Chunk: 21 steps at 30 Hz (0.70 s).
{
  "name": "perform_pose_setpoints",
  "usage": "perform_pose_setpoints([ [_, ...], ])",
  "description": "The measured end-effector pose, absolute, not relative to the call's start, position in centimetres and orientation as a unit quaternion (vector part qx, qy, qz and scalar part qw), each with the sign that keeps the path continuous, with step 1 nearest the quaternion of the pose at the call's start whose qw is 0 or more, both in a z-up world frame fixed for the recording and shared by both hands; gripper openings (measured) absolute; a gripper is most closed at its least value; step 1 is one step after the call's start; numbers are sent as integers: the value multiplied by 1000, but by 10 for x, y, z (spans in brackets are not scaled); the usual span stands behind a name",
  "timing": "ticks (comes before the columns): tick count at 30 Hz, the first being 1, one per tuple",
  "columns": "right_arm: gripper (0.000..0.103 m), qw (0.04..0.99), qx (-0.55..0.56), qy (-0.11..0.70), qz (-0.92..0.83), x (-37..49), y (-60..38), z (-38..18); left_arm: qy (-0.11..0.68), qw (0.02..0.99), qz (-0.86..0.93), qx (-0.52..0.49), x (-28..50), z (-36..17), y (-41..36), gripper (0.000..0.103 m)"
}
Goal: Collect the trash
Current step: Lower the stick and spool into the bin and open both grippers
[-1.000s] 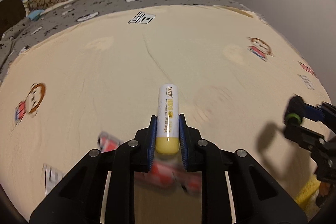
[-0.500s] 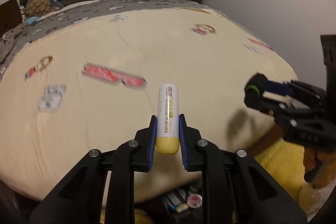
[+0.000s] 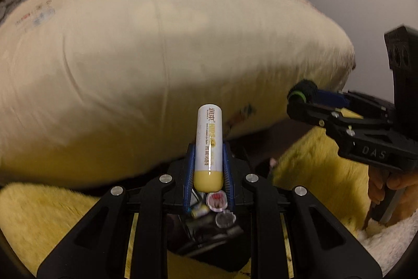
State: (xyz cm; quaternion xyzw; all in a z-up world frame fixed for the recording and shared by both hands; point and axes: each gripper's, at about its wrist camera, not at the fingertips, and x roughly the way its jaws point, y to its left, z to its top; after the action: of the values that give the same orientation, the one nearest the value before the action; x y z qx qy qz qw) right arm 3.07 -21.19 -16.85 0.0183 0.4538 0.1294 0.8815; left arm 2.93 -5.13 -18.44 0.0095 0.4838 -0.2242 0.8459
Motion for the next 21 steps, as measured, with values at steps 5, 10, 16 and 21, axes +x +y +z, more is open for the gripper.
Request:
perform_pose_setpoints([
  [5, 55, 863, 17, 489, 124, 32, -206, -195, 530, 817, -226, 12, 25, -221, -54, 19],
  [10, 55, 834, 23, 539, 121, 36, -203, -228, 568, 790, -231, 6, 29, -249, -60, 19],
  [16, 55, 819, 48, 559, 120, 36, -208, -242, 592, 771, -233, 11, 32, -266, -64, 19],
  [21, 55, 816, 56, 562, 123, 33, -209, -243, 595, 768, -235, 13, 34, -271, -65, 19],
])
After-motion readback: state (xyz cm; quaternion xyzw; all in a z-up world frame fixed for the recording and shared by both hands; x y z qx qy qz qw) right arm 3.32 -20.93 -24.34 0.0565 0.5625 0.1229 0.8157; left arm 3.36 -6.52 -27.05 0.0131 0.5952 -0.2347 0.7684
